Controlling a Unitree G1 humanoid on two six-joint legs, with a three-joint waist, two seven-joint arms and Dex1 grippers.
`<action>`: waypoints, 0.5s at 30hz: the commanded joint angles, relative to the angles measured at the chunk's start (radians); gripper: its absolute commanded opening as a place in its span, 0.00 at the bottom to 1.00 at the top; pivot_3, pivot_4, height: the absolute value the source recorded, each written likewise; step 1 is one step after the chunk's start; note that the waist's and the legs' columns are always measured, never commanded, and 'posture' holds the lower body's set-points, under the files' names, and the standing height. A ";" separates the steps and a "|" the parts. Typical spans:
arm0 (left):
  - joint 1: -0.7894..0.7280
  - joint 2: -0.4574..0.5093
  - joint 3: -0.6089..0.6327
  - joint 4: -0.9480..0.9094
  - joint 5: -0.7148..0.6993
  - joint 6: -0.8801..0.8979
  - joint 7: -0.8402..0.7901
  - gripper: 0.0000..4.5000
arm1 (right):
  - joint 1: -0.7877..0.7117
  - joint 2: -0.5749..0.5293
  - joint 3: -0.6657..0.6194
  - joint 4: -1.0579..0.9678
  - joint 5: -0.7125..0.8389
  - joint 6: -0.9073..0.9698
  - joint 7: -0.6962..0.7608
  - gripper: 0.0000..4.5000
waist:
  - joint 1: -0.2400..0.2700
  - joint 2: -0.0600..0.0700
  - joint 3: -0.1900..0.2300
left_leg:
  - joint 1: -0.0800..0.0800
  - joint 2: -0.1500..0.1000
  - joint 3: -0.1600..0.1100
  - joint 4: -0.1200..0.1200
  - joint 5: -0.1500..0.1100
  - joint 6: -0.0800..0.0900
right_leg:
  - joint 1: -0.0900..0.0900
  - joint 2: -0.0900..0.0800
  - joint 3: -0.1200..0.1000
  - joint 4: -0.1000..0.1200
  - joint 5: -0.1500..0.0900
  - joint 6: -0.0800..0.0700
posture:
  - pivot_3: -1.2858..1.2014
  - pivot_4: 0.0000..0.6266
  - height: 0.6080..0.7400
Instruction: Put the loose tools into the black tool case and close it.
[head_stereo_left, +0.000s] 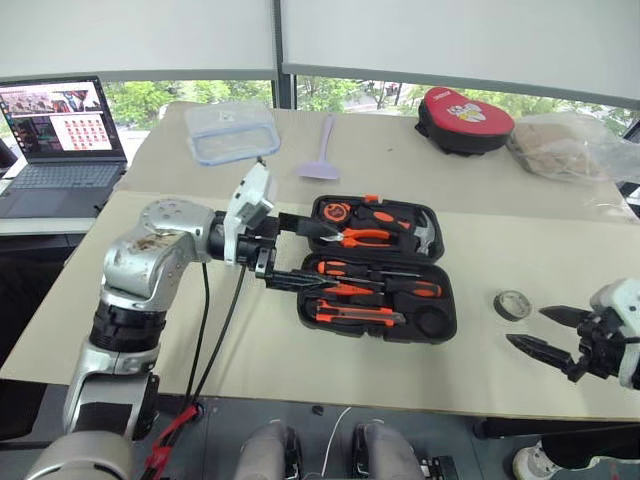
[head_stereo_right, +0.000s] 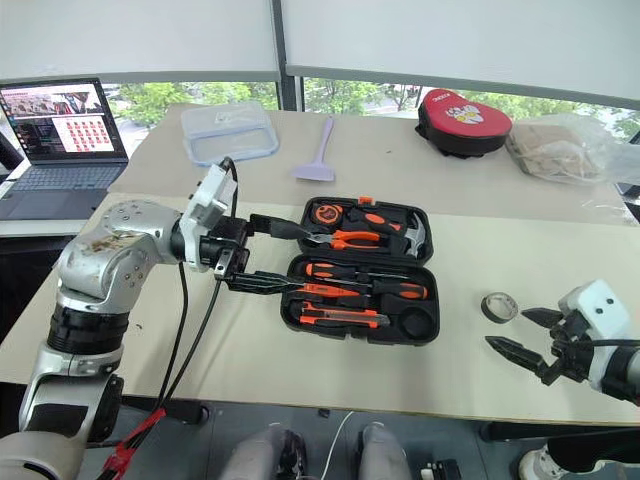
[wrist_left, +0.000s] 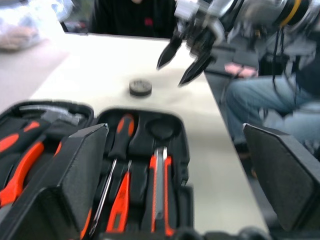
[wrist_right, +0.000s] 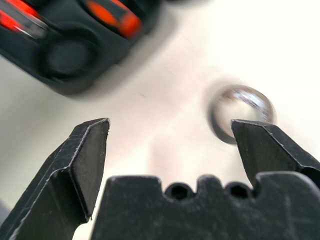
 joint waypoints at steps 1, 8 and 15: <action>0.026 0.025 0.041 -0.131 -0.082 0.051 0.060 0.99 | -0.122 -0.018 0.103 0.138 -0.089 -0.065 -0.013 1.00 | -0.002 0.001 0.000 | 0.000 0.000 0.000 -0.001 0.000 0.000 | 0.000 0.000 0.000 0.000 0.000 0.000 | 0.52 0.24 0.93; 0.069 0.101 0.044 -0.209 -0.164 0.111 0.094 0.99 | -0.292 0.012 0.238 0.335 -0.143 -0.109 0.022 1.00 | 0.003 0.002 0.001 | 0.001 0.000 0.001 -0.002 0.002 -0.003 | 0.000 0.001 -0.001 0.000 -0.001 -0.001 | 0.52 0.24 0.93; 0.082 0.121 0.018 -0.214 -0.162 0.083 0.136 1.00 | -0.337 0.044 0.278 0.374 -0.166 -0.137 0.034 0.60 | 0.000 0.003 0.001 | 0.001 0.000 0.001 -0.002 0.002 -0.003 | 0.000 0.001 -0.001 0.000 -0.001 -0.001 | 0.52 0.24 0.93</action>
